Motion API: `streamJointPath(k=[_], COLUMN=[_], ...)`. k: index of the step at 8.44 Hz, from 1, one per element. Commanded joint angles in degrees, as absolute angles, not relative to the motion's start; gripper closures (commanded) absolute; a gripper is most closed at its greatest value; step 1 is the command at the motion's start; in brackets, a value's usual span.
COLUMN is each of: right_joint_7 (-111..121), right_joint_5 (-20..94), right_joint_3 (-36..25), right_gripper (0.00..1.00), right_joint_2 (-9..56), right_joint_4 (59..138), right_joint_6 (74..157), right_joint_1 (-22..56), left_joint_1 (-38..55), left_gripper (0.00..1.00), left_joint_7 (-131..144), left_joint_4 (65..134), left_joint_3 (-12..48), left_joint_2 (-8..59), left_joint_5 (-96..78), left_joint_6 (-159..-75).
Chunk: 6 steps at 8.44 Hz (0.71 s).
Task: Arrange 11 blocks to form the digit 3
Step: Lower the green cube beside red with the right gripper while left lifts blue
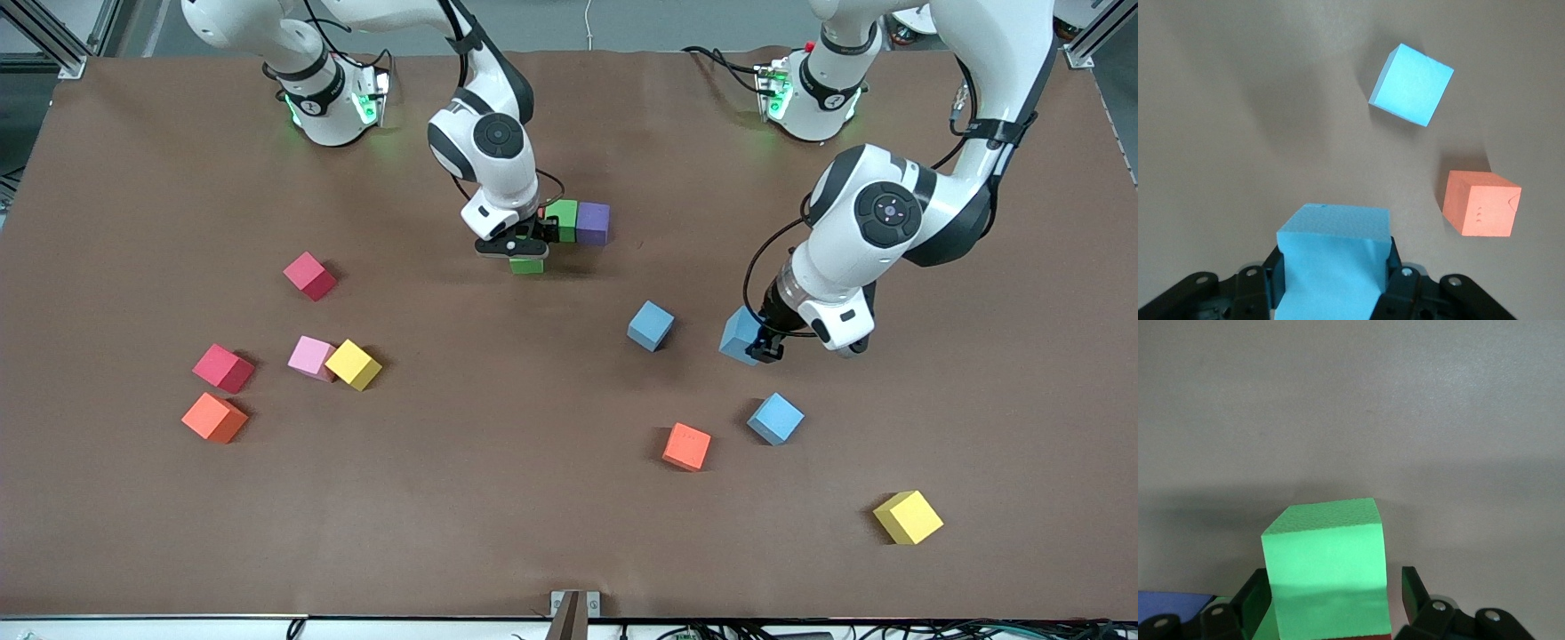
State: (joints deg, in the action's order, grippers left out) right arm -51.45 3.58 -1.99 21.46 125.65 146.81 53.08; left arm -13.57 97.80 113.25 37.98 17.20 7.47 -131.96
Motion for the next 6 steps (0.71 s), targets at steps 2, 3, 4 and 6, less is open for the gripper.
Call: streamJointPath(k=[2,3,4,6], right_joint_7=[-51.9,-52.1,-52.3,-51.9], right_joint_5=[3.4,3.4,3.4,3.4], right_joint_3=[-2.3,-2.3,-2.4,-2.5], right_gripper=[0.11,0.11,0.09,0.08], right_joint_2=[19.6,19.0,17.6,13.6], right_joint_4=[127.4,127.3,126.7,125.8], right_joint_6=[146.7,145.8,143.6,139.3], right_joint_1=[53.4,53.2,53.1,51.4], left_joint_1=[-13.3,-11.6,-10.6,-9.4], left_gripper=[0.71,0.71,0.71,0.71], left_joint_7=[103.2,105.6,106.9,110.2], left_joint_4=[110.5,109.3,109.1,109.1], left_joint_3=[40.8,41.0,41.0,41.0], left_joint_2=[18.4,19.6,19.9,19.9], left_joint_5=[6.2,6.2,6.2,6.3], left_joint_6=[-130.5,-130.5,-130.5,-130.5])
